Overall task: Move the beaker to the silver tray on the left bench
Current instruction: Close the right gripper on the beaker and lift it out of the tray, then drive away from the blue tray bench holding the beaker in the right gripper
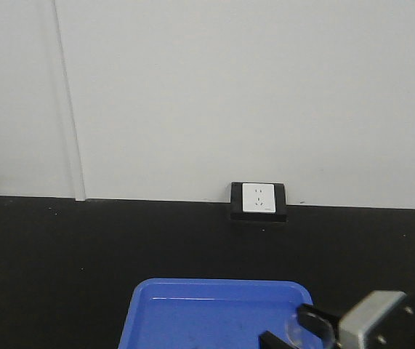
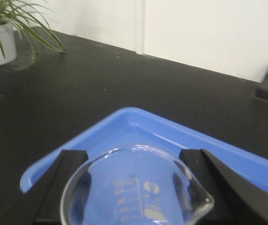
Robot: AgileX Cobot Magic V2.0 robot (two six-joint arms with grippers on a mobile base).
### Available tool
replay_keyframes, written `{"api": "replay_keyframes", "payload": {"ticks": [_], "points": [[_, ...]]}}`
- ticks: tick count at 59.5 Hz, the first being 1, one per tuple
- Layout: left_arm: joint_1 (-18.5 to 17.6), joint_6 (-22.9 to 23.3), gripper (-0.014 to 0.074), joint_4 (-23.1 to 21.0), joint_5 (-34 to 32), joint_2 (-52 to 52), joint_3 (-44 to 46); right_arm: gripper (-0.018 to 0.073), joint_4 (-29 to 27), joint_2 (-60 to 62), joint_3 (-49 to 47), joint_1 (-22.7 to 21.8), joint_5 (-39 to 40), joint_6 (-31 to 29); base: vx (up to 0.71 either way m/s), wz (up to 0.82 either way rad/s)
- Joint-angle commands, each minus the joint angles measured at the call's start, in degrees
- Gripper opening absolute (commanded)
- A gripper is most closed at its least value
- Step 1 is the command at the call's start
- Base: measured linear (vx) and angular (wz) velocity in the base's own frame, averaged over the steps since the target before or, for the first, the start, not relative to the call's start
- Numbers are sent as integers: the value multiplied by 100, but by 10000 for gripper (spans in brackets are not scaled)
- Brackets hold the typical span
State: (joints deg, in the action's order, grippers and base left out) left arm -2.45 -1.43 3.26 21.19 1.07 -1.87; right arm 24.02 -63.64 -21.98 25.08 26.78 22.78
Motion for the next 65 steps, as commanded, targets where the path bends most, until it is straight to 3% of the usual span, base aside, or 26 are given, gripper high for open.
{"api": "replay_keyframes", "payload": {"ticks": [1, 17, 65], "points": [[-45, 10, 1, -15, -431, 41, -114, -14, -48, 962, 264, -11, -225, 0, 0, 0], [-45, 10, 1, -15, -431, 41, -114, -14, -48, 2598, 678, -11, -1471, -2, 0, 0], [-45, 10, 1, -15, -431, 41, -114, -11, -42, 2671, 678, -11, -1526, -2, 0, 0]]}}
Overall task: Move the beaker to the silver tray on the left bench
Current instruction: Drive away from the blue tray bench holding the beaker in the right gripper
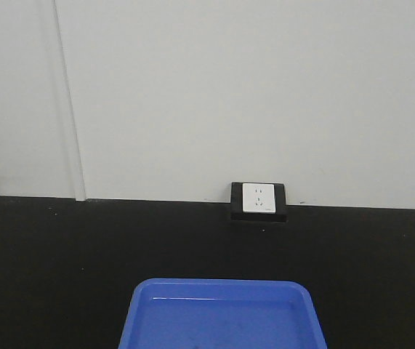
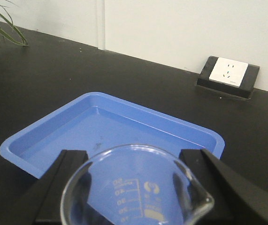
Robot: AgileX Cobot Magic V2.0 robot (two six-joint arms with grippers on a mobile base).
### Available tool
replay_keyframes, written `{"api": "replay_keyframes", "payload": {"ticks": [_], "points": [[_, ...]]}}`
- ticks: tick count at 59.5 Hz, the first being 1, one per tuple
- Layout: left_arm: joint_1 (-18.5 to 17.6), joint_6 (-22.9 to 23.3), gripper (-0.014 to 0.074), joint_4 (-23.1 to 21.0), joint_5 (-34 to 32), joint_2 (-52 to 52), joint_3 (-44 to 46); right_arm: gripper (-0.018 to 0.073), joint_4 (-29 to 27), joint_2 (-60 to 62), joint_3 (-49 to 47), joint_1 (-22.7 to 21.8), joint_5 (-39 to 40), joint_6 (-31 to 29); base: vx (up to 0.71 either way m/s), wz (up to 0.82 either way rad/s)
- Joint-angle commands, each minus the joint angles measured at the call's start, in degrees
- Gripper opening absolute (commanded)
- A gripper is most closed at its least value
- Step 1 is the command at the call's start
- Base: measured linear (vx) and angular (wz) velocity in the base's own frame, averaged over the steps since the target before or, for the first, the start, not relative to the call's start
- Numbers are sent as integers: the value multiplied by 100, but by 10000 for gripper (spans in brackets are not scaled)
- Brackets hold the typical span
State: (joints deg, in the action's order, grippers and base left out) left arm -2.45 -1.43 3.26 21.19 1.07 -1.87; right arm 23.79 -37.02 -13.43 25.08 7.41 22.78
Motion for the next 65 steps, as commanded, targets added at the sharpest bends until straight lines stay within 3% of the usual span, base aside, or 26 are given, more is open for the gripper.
{"api": "replay_keyframes", "payload": {"ticks": [1, 65], "points": [[-45, 10, 1, -15, -431, 41, -114, -11, -19, 9, -176, -11, 410, -2, 0, 0], [-45, 10, 1, -15, -431, 41, -114, -11, -19, 9, -176, -11, 410, -2, -13, -9]]}}
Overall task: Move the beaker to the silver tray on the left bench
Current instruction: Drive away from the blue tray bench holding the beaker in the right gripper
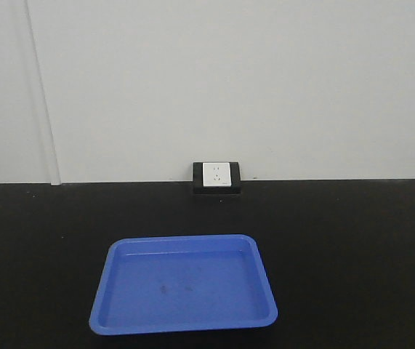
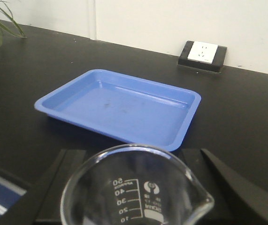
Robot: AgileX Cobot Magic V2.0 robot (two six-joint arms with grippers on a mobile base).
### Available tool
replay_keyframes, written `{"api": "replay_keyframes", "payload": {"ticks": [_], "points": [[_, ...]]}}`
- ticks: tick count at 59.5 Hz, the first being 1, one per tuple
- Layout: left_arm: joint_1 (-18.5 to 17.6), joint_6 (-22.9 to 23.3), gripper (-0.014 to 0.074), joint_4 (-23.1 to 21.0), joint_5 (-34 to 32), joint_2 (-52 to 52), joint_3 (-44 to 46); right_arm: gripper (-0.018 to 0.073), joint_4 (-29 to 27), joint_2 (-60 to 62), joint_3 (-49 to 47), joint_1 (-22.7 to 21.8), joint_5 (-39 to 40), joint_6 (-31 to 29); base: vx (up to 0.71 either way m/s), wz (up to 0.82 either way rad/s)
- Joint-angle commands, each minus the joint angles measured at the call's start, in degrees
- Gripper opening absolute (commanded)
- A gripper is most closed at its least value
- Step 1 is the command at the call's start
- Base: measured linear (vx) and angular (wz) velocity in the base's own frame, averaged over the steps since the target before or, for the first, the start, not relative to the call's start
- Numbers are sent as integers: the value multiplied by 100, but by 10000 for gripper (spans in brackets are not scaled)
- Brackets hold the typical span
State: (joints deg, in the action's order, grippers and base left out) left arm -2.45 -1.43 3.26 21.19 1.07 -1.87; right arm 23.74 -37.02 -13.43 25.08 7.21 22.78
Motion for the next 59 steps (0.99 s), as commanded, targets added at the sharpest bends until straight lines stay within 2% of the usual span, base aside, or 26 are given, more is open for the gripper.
{"api": "replay_keyframes", "payload": {"ticks": [1, 59], "points": [[-45, 10, 1, -15, -431, 41, -114, -11, -15, 9, -176, -11, 430, -2, -25, 0], [-45, 10, 1, -15, -431, 41, -114, -11, -15, 11, -176, -11, 412, -2, -30, 22]]}}
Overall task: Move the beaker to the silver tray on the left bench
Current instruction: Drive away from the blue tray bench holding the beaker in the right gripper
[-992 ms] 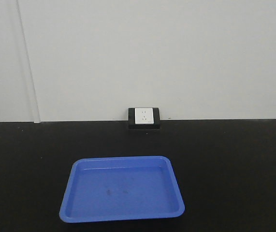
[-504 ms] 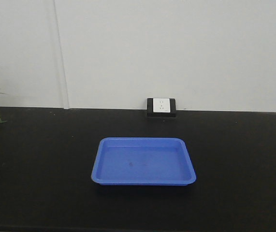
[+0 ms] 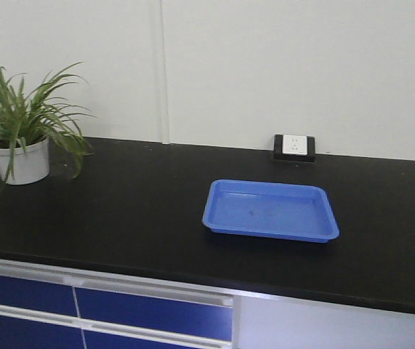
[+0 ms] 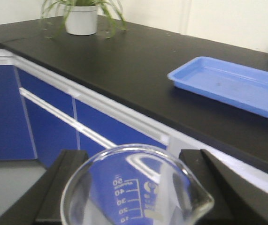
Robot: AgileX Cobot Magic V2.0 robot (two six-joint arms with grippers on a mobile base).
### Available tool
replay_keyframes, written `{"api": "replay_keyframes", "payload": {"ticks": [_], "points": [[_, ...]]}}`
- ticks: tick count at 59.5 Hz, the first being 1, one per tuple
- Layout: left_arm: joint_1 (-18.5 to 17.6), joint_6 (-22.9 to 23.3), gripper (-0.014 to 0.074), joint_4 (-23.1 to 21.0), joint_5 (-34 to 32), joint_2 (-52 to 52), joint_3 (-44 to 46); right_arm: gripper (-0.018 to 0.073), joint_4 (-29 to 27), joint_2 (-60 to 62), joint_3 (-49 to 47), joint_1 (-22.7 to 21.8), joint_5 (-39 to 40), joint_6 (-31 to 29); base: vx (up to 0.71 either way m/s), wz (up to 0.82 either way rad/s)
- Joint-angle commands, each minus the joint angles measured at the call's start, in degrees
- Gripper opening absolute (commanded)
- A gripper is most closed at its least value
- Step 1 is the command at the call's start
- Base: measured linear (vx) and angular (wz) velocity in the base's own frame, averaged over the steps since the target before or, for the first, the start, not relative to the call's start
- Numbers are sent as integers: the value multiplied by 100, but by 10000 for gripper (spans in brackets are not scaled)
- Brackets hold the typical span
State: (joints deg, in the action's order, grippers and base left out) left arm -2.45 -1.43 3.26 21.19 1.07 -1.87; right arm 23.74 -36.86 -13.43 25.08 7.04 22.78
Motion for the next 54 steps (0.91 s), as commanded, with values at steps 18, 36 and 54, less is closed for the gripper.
{"api": "replay_keyframes", "payload": {"ticks": [18, 36, 54], "points": [[-45, 10, 1, -15, -431, 41, -114, -11, -15, -6, -176, -11, 427, -2, -30, 42], [-45, 10, 1, -15, -431, 41, -114, -11, -15, -6, -176, -11, 427, -2, -26, 58], [-45, 10, 1, -15, -431, 41, -114, -11, -15, -6, -176, -11, 427, -2, -21, 74]]}}
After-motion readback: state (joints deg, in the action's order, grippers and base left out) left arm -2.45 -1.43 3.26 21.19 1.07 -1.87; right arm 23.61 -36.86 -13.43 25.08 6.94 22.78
